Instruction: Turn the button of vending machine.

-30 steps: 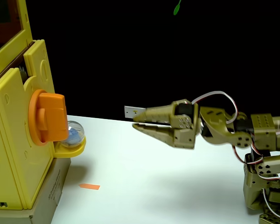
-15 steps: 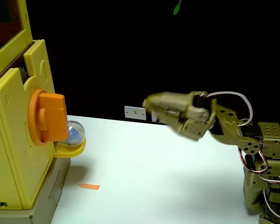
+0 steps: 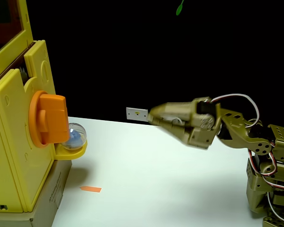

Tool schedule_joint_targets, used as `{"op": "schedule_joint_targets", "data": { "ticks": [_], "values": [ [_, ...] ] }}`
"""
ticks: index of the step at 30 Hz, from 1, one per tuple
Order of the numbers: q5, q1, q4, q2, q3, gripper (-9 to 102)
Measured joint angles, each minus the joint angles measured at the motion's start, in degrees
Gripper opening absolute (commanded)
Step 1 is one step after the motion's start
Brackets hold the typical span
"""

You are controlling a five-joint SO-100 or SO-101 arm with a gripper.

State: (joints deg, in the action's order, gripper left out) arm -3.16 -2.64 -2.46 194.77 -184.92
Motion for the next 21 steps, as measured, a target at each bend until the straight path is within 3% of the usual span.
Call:
{"op": "schedule_joint_targets", "data": {
  "ticks": [8, 21],
  "values": [
    [1.85, 0.09, -26.81, 0.09, 0.00, 1],
    [3.34, -0.26, -53.44, 0.09, 0.00, 1]
  ]
}}
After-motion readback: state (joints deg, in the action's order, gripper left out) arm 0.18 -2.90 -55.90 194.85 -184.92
